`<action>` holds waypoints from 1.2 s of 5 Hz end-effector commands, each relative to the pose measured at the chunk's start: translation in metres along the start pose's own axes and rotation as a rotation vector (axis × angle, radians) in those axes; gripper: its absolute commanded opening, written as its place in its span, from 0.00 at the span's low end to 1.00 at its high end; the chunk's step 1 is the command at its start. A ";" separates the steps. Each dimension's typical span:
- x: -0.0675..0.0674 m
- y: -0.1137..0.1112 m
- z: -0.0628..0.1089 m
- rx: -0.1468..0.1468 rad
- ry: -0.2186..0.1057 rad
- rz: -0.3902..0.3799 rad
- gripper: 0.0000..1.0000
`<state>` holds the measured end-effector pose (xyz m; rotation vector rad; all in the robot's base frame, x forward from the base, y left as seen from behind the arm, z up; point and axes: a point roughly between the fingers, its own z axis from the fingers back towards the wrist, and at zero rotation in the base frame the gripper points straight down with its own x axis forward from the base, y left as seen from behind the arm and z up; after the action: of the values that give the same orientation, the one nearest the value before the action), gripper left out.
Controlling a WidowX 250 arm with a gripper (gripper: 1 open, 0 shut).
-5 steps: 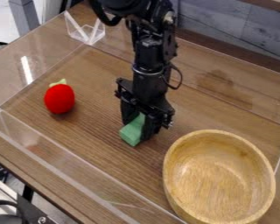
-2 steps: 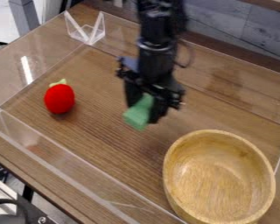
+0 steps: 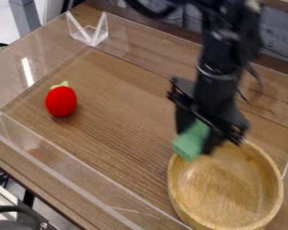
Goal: Put the green stick in the brown bowl
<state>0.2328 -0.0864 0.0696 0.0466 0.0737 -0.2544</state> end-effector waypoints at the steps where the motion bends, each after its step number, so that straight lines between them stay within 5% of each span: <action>1: 0.000 -0.024 -0.004 -0.006 -0.026 -0.034 0.00; 4: -0.010 -0.055 -0.025 0.001 -0.029 -0.247 0.00; 6: -0.016 -0.051 -0.007 0.032 -0.038 -0.294 0.00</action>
<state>0.1978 -0.1265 0.0512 0.0759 0.0867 -0.5403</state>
